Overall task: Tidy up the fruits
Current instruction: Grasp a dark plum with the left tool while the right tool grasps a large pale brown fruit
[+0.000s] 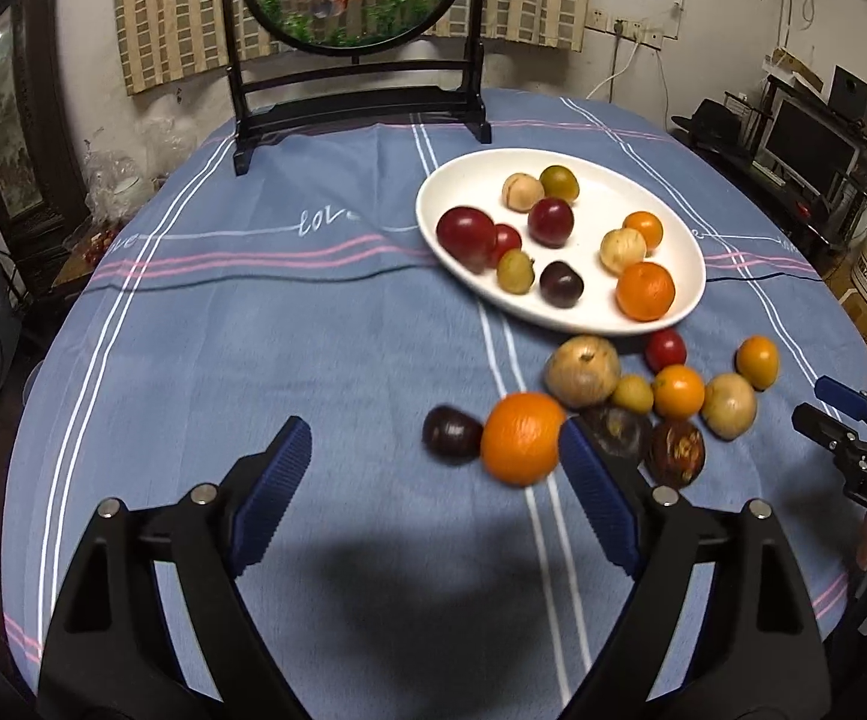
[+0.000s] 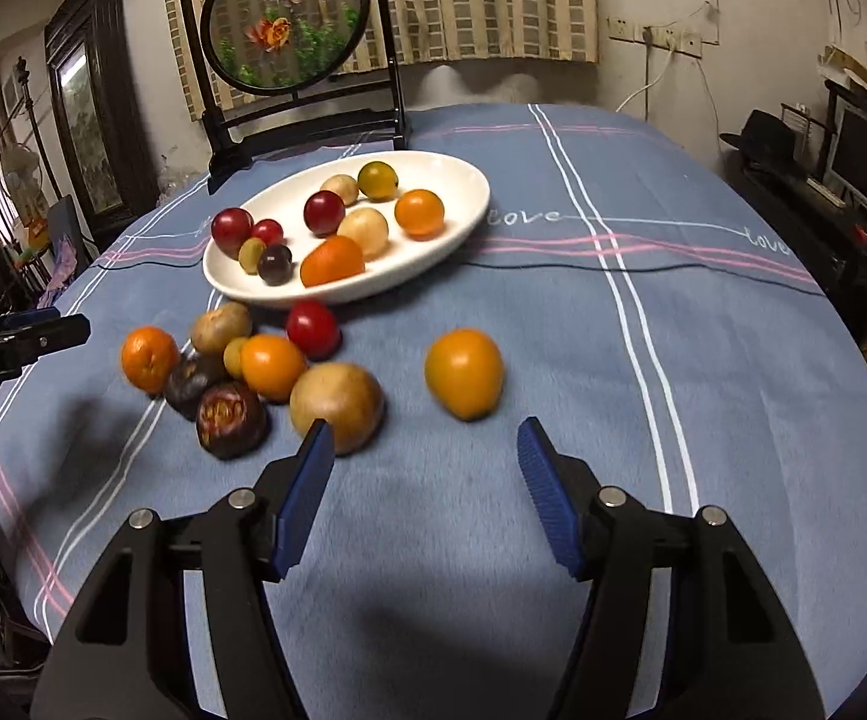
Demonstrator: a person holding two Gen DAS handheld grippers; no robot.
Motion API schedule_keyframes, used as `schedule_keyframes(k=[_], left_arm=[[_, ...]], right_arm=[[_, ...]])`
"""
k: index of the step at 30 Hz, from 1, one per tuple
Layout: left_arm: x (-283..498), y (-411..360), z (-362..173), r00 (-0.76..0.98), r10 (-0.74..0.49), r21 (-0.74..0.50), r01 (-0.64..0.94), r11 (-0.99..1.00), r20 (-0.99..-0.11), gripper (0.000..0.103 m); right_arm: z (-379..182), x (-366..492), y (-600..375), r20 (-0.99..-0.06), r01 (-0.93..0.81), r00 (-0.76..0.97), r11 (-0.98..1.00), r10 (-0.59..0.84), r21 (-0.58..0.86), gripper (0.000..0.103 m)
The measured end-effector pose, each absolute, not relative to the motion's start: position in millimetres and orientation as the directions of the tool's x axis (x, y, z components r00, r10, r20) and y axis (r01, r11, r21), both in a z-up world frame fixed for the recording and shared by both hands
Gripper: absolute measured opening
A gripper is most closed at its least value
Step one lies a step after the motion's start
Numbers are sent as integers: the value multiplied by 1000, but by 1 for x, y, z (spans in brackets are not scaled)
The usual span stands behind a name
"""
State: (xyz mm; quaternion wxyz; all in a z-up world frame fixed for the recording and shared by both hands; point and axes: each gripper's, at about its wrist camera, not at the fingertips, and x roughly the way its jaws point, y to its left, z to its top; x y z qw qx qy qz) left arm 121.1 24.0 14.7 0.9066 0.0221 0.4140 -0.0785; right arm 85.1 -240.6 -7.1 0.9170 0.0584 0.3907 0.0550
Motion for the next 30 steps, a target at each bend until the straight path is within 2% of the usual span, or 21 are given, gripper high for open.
schedule_keyframes(k=[11, 27, 29, 30], left_arm=[[107, 40, -8, 612, -106, -23, 141, 990, -783, 87], [131, 29, -37, 572, -46, 74, 184, 980, -819, 86], [135, 24, -40, 568, -46, 85, 201, 976, -822, 83], [139, 20, -43, 560, -48, 88, 213, 973, -827, 74]], right_arm=[[-19, 75, -235, -738, -60, 660, 989, 138, 132, 64], [-25, 84, -220, -753, -102, 640, 988, 152, 113, 64], [-26, 85, -221, -758, -100, 633, 988, 156, 120, 64], [-27, 86, -222, -759, -97, 632, 987, 158, 124, 64]])
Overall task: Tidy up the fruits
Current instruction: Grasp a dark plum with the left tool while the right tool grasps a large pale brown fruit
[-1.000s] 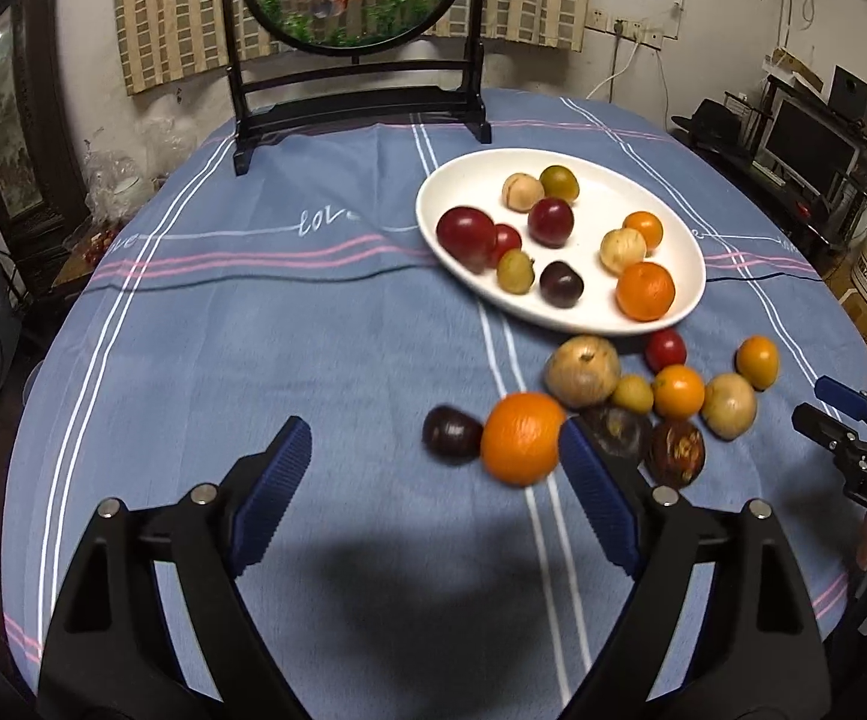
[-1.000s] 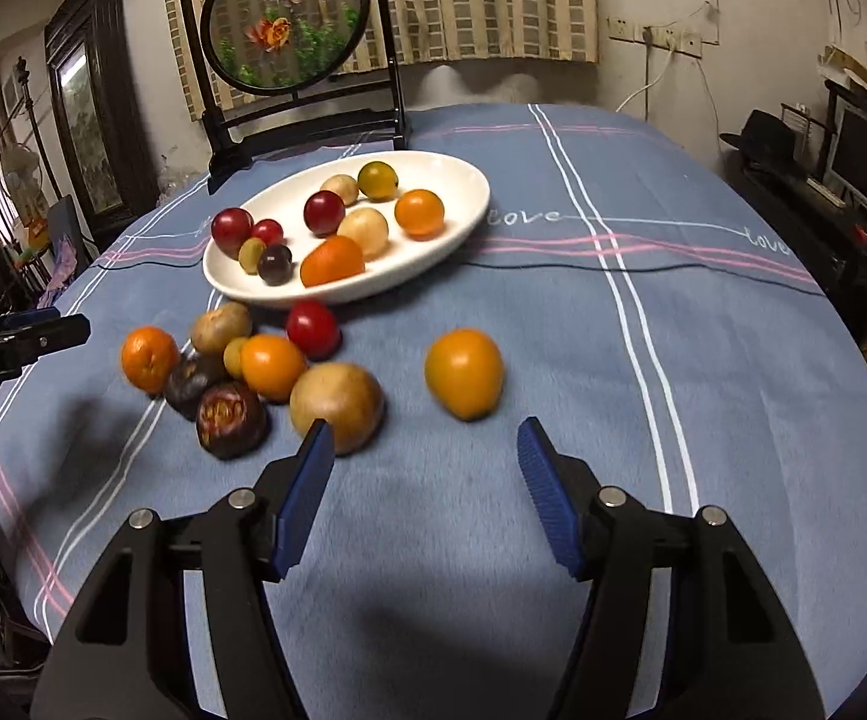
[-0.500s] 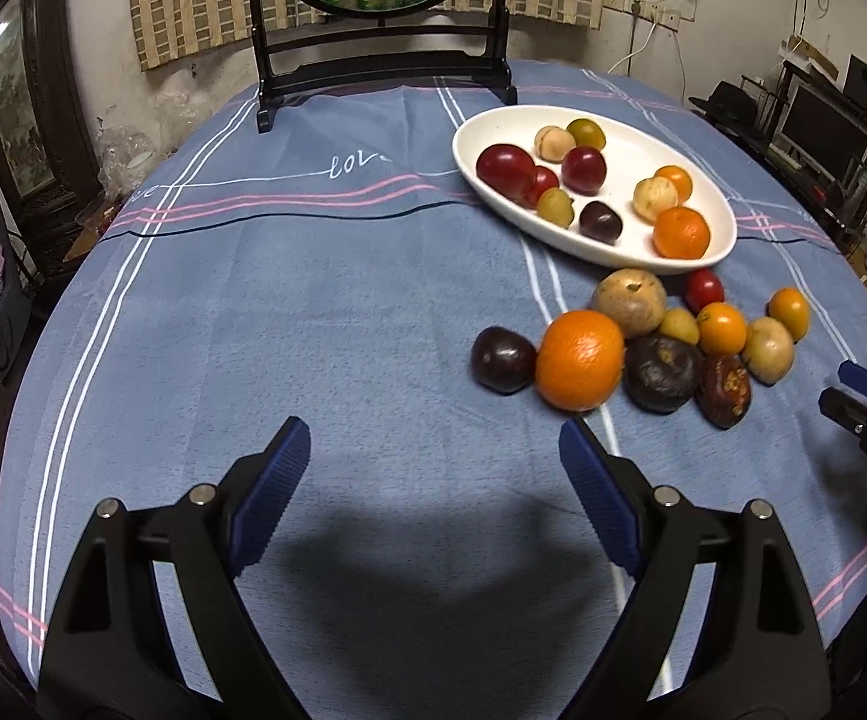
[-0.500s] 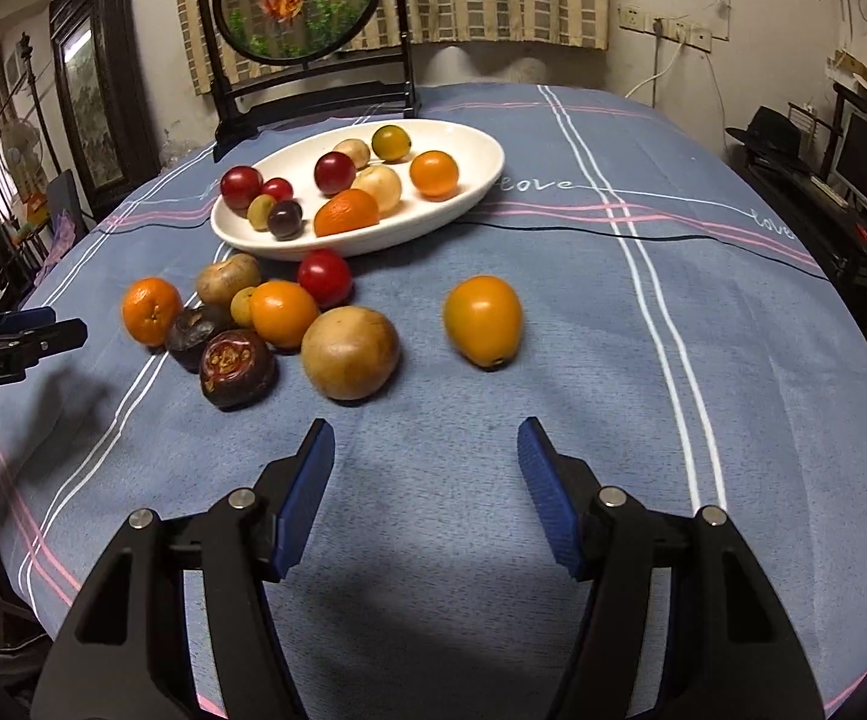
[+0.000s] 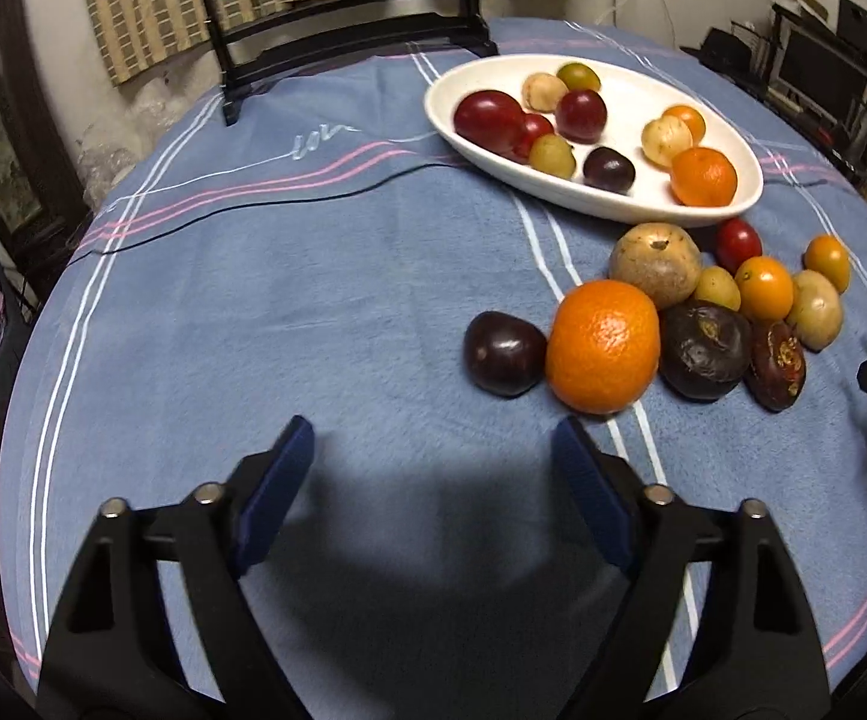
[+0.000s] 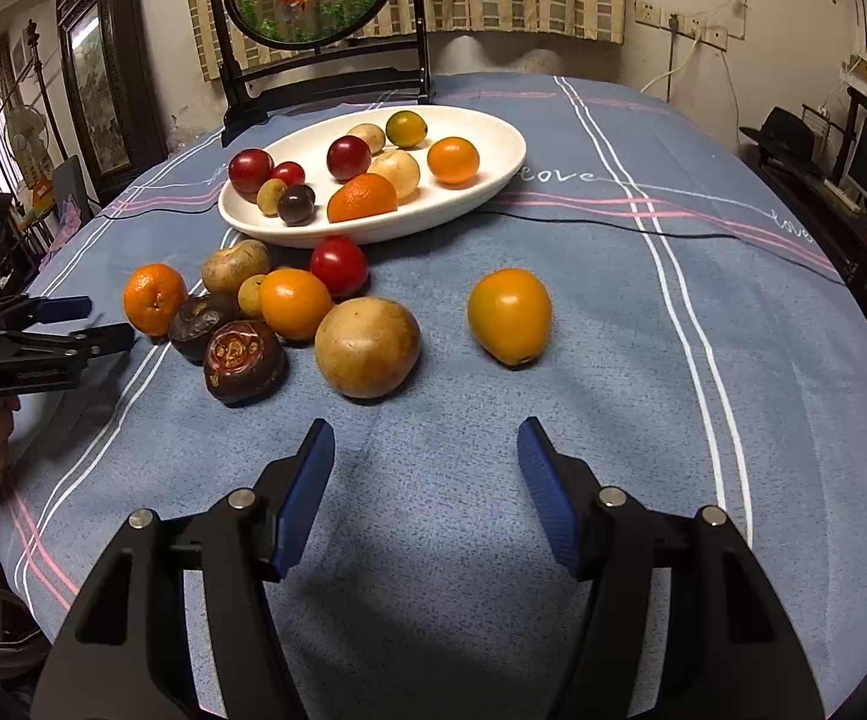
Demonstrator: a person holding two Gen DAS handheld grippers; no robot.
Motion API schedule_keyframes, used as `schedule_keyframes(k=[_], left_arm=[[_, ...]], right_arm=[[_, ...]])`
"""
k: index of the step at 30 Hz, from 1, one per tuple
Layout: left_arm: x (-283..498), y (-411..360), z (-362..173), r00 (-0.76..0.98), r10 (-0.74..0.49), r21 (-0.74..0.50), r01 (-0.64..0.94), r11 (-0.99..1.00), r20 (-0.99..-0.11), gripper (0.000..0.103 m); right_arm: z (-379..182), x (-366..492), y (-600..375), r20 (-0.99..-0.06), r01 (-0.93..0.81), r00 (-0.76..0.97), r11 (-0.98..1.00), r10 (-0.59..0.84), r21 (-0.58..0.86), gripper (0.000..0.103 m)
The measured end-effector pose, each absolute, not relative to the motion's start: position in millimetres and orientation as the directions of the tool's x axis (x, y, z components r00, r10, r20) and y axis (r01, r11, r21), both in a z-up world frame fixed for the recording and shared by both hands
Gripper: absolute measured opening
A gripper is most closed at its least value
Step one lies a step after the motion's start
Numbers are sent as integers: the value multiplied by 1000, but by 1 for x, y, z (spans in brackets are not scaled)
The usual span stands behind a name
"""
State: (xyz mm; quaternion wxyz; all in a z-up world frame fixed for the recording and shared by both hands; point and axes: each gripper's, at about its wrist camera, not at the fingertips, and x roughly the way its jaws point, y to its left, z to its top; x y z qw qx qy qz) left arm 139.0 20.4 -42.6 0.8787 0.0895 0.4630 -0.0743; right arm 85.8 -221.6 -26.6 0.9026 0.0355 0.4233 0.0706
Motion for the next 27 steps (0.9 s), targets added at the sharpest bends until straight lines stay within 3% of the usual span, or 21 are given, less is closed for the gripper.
schedule_keyframes(k=[2, 5, 8, 14, 19, 21, 23, 25, 27], left_arm=[[145, 16, -43, 552, -83, 68, 248, 966, -830, 54], [156, 11, -44, 540, -113, 53, 283, 958, -834, 38], [163, 4, -43, 543, -132, 51, 308, 950, -829, 25], [163, 3, -43, 562, -151, 46, 320, 946, -813, 13], [168, 7, -44, 548, -165, 21, 317, 948, -820, 16], [169, 8, -43, 561, -141, 44, 303, 952, -816, 28], [172, 10, -41, 581, -113, 70, 284, 956, -806, 53], [178, 14, -40, 590, -93, 92, 276, 957, -802, 61], [182, 15, -40, 589, -111, 87, 297, 951, -800, 61]], right_arm=[[-26, 87, -224, -757, -88, 633, 987, 162, 137, 64], [-26, 88, -224, -756, -92, 631, 985, 171, 147, 64], [-26, 88, -221, -754, -107, 631, 983, 182, 148, 64], [-25, 92, -214, -754, -141, 625, 980, 200, 142, 64], [-24, 98, -203, -760, -172, 616, 977, 207, 127, 64], [-23, 99, -199, -757, -180, 616, 975, 218, 134, 64], [-24, 99, -197, -760, -185, 611, 973, 222, 135, 64], [-26, 100, -197, -763, -183, 607, 974, 221, 137, 64], [-25, 100, -199, -762, -178, 608, 974, 224, 144, 64]])
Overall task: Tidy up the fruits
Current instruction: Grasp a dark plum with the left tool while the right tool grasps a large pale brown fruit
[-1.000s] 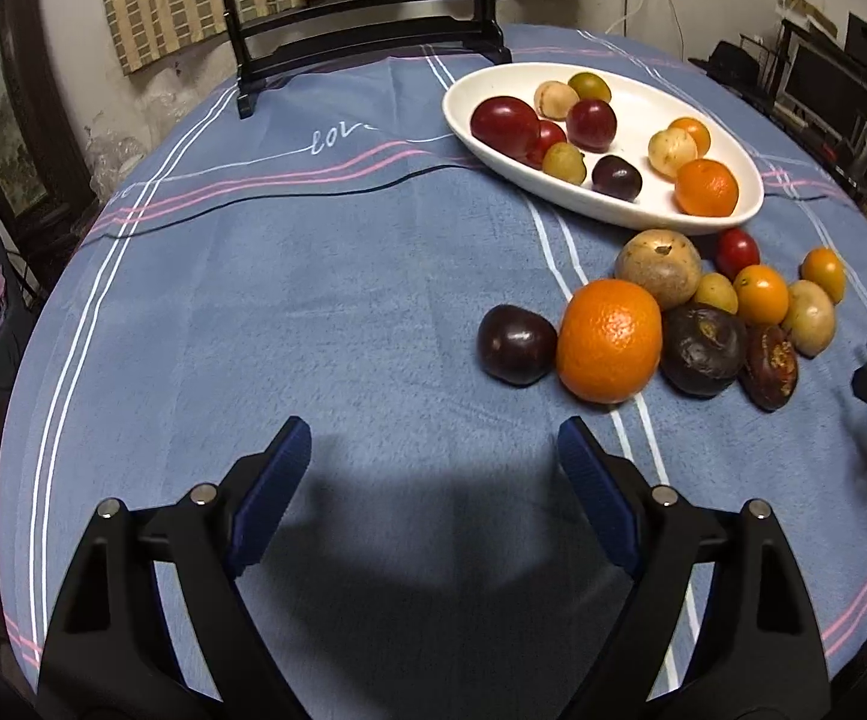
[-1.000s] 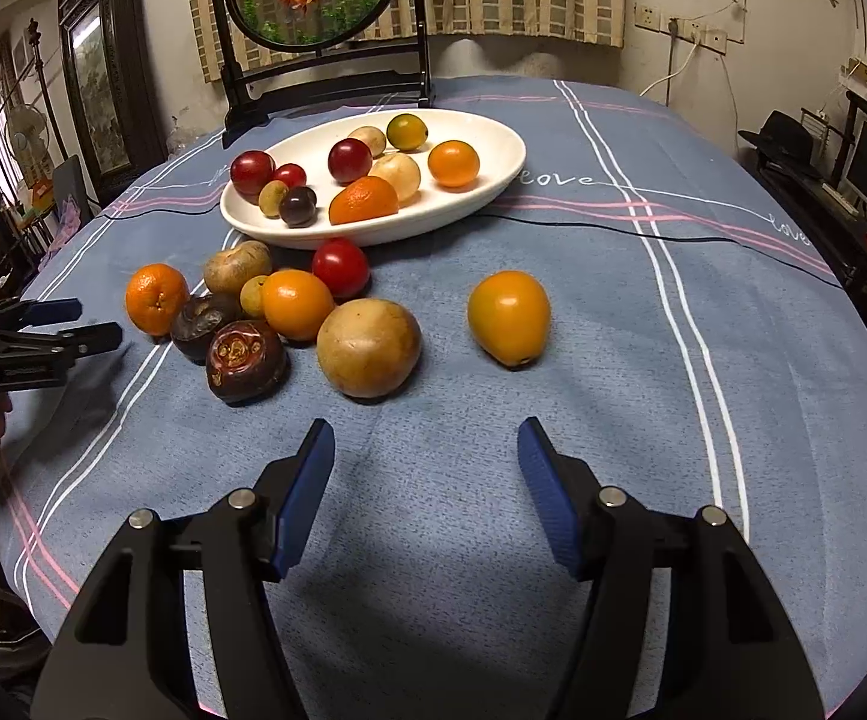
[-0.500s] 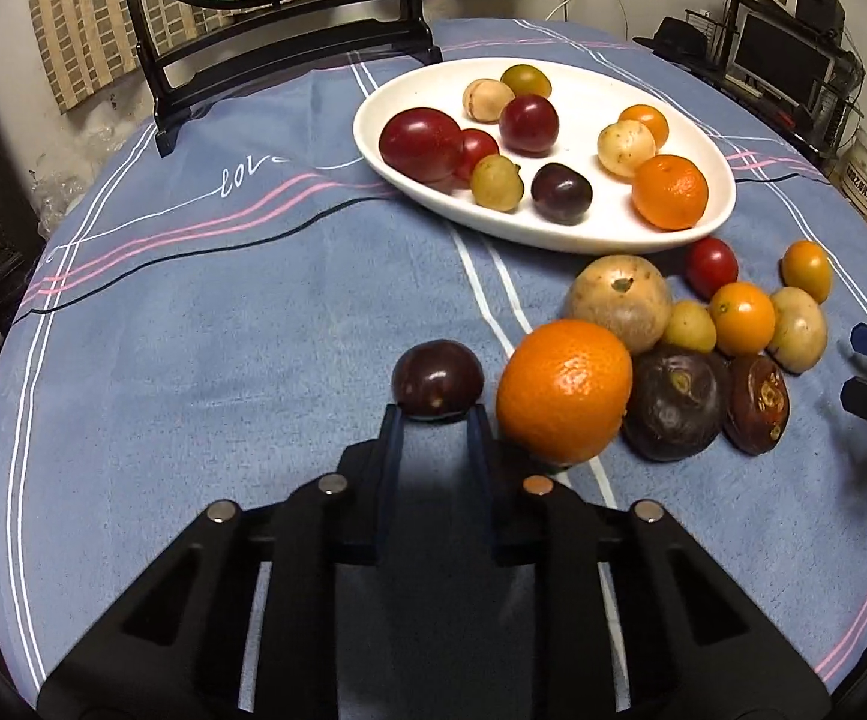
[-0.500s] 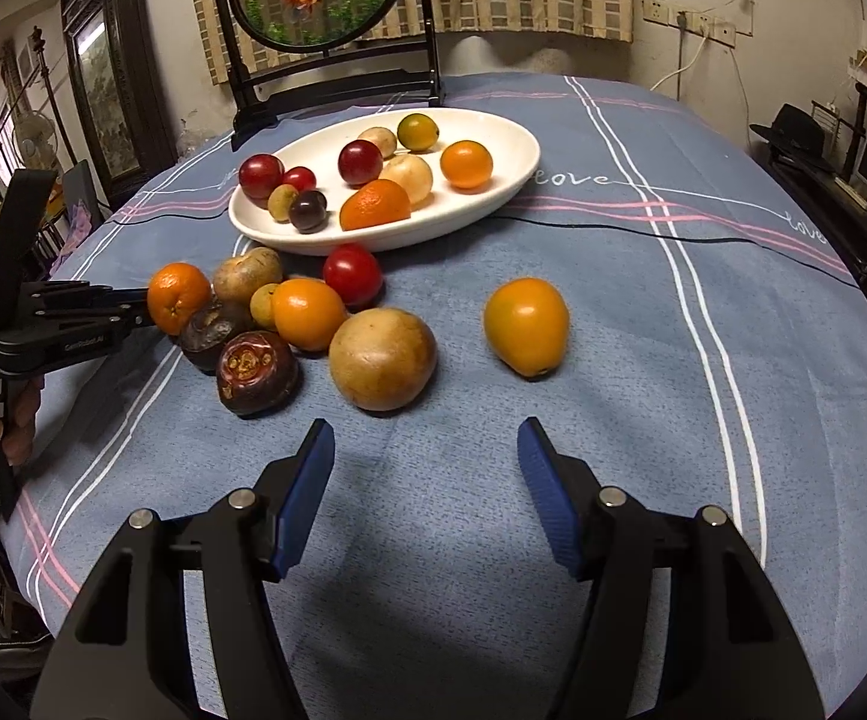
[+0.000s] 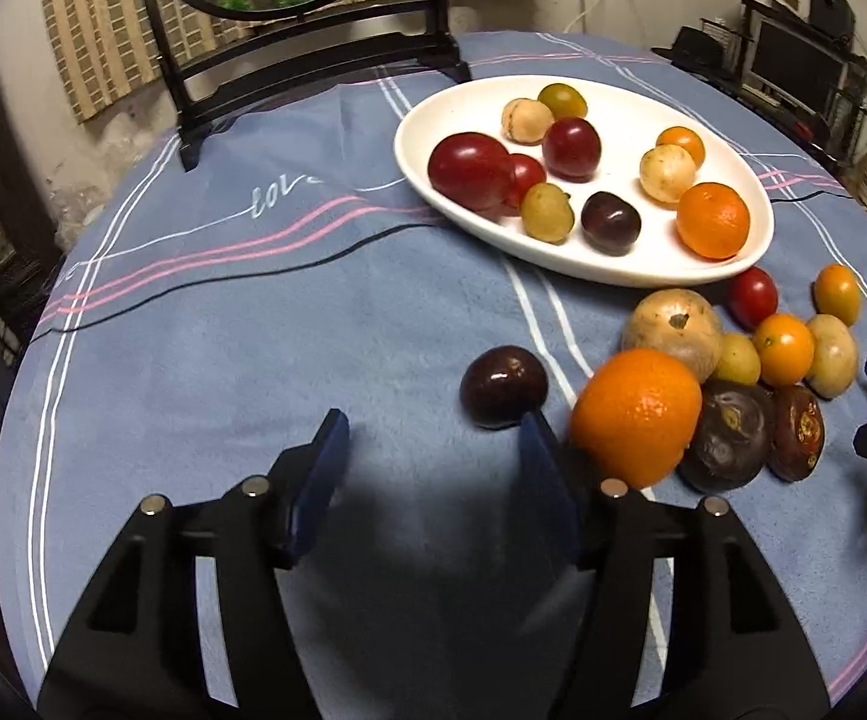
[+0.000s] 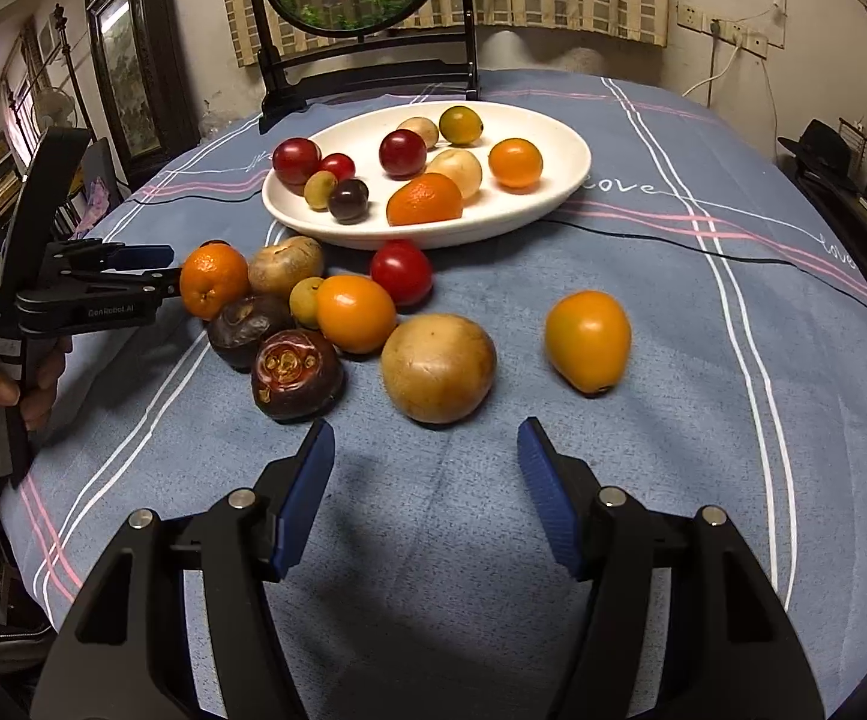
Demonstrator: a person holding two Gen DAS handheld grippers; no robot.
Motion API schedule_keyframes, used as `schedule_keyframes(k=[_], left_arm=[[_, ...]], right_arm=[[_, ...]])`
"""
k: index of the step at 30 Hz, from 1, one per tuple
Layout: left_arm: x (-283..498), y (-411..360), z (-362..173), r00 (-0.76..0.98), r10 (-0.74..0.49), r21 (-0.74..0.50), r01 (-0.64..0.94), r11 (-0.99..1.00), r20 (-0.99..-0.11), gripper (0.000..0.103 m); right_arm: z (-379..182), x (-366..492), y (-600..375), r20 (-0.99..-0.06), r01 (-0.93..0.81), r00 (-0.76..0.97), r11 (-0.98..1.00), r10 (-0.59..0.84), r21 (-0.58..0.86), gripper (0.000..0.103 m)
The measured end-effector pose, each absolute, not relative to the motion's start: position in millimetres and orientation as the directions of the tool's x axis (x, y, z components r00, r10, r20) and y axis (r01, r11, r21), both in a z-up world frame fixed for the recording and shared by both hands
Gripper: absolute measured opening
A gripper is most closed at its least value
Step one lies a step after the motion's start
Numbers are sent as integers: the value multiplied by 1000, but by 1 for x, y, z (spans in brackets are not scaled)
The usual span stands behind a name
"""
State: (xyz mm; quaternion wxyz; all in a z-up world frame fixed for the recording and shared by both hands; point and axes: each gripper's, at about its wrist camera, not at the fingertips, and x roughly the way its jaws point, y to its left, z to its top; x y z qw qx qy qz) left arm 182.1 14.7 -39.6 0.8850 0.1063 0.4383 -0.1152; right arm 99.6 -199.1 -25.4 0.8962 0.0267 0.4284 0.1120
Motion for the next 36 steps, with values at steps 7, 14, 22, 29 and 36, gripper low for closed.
schedule_keyframes(k=[7, 14, 22, 29, 36], left_arm=[[199, 9, -34, 628, -154, 91, 340, 936, -762, 64], [219, 7, -41, 507, -323, -117, 395, 911, -799, 43], [220, -9, -44, 470, -359, -147, 430, 891, -806, 27], [209, -10, -41, 509, -292, -78, 400, 913, -810, 28], [193, 7, -33, 525, -291, -93, 370, 924, -800, 28]], right_arm=[[-27, 100, -198, -770, -167, 602, 976, 211, 137, 64], [-28, 102, -199, -777, -156, 595, 978, 205, 139, 64], [-29, 104, -198, -784, -154, 586, 978, 206, 142, 64], [-25, 104, -198, -781, -157, 595, 980, 190, 119, 64], [-29, 130, -191, -812, -164, 567, 985, 138, 53, 64]])
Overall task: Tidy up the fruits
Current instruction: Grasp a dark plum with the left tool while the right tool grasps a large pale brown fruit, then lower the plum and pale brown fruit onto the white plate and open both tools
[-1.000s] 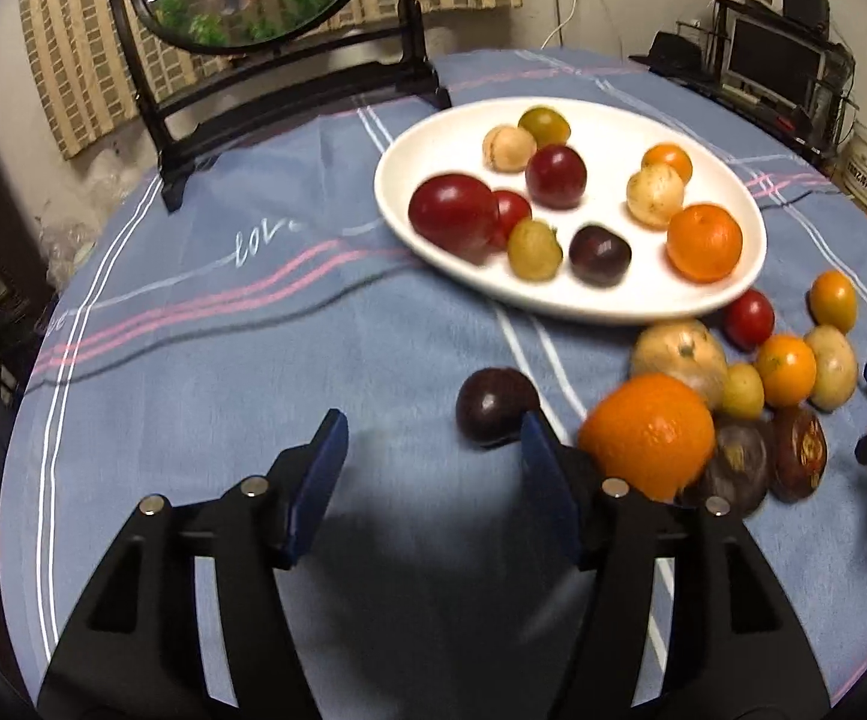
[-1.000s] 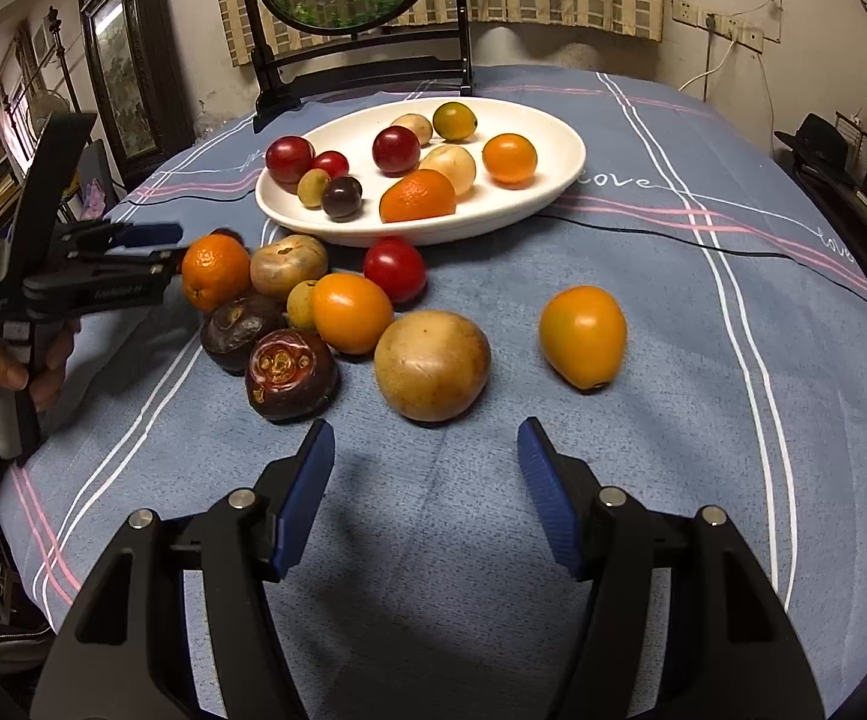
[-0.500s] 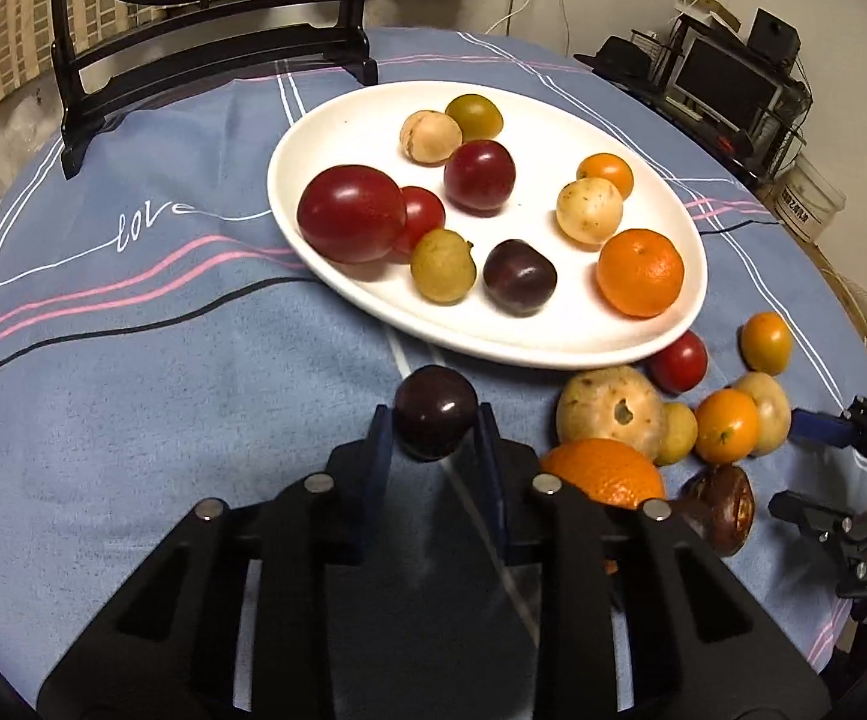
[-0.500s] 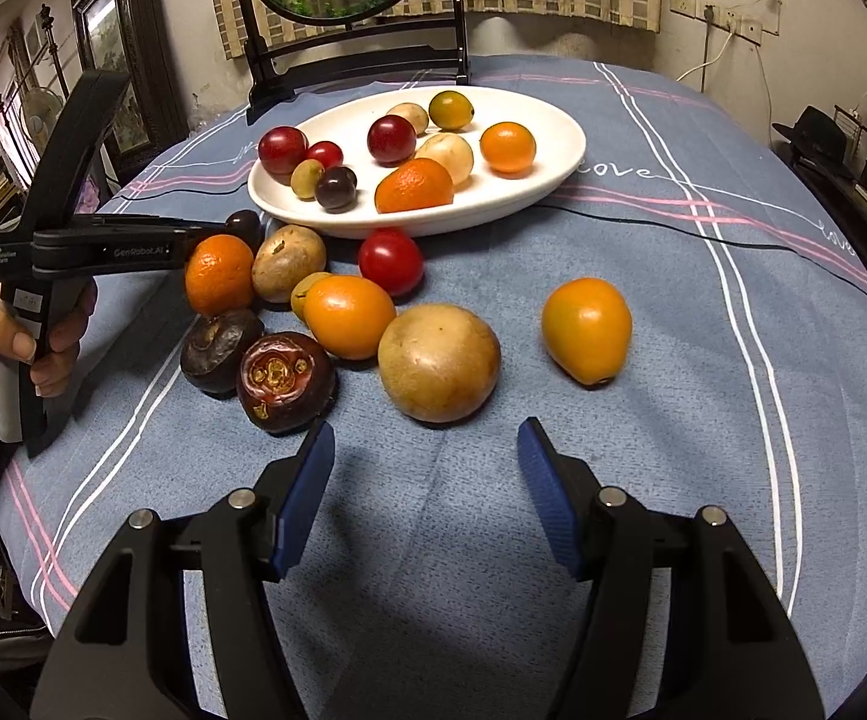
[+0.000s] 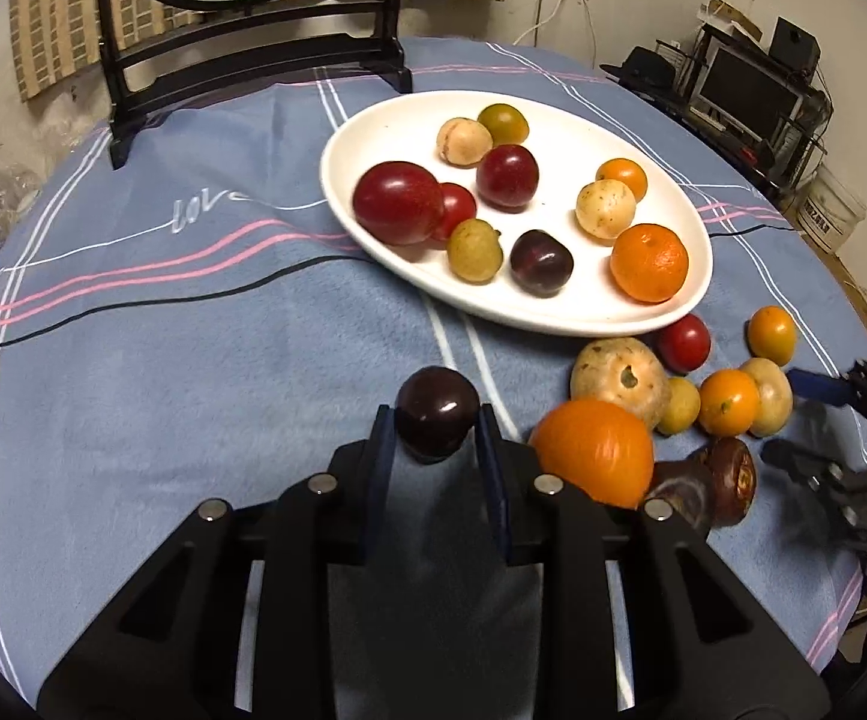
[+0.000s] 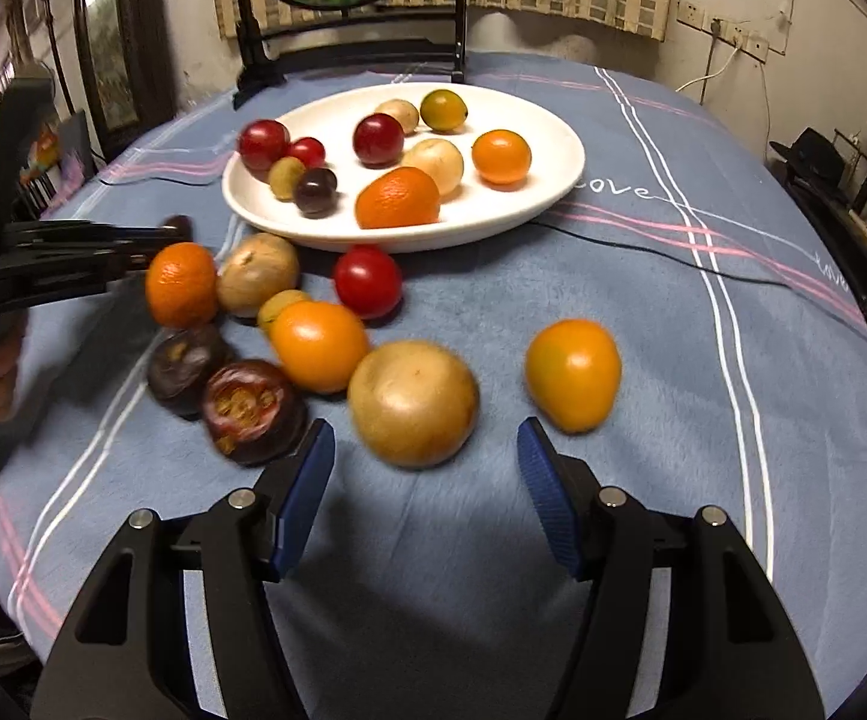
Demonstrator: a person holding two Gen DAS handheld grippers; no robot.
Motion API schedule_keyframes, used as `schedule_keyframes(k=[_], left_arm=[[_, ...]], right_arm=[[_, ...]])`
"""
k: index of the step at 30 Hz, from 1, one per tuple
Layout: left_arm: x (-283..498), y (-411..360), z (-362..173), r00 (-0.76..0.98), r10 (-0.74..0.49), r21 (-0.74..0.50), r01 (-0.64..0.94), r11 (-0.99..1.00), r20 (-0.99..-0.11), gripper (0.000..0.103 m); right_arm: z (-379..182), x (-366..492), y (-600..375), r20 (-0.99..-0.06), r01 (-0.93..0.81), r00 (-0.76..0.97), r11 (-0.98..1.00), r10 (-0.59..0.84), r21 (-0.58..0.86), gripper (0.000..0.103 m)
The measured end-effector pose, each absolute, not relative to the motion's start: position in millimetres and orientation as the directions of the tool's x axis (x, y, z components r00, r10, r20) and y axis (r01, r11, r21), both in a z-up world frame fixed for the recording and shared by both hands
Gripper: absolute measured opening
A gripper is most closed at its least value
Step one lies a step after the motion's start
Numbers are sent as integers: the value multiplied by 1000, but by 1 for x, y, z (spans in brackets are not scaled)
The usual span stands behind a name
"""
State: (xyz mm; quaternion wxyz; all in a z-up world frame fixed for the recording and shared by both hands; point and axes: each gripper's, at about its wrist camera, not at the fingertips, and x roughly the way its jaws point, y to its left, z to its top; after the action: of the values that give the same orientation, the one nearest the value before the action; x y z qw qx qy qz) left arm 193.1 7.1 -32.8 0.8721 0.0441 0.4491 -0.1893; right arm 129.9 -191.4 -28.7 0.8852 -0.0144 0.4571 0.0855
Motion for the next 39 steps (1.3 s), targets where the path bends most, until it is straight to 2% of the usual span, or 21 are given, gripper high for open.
schedule_keyframes(k=[3, 6, 8, 21, 29, 33, 39], left_arm=[[188, 12, -30, 526, -293, -97, 369, 925, -799, 28], [187, 16, -31, 527, -285, -93, 360, 928, -801, 28], [186, 18, -33, 522, -289, -103, 355, 929, -802, 28], [167, 13, -4, 558, -322, -101, 389, 916, -765, 27], [178, -18, 27, 581, -372, -105, 440, 892, -724, 28], [199, -35, 28, 571, -384, -127, 438, 890, -726, 28], [230, -51, 16, 543, -376, -148, 417, 897, -751, 28]], right_arm=[[-33, 142, -183, -819, -194, 557, 981, 135, 29, 64], [-35, 150, -181, -830, -194, 544, 981, 127, 23, 46], [-34, 149, -184, -826, -177, 549, 984, 127, 33, 44], [8, 122, -216, -737, -127, 658, 988, 154, 93, 44], [46, 159, -214, -647, -147, 737, 981, 194, 127, 44], [49, 194, -209, -655, -150, 718, 971, 237, 186, 44], [35, 245, -197, -714, -157, 646, 962, 271, 223, 44]])
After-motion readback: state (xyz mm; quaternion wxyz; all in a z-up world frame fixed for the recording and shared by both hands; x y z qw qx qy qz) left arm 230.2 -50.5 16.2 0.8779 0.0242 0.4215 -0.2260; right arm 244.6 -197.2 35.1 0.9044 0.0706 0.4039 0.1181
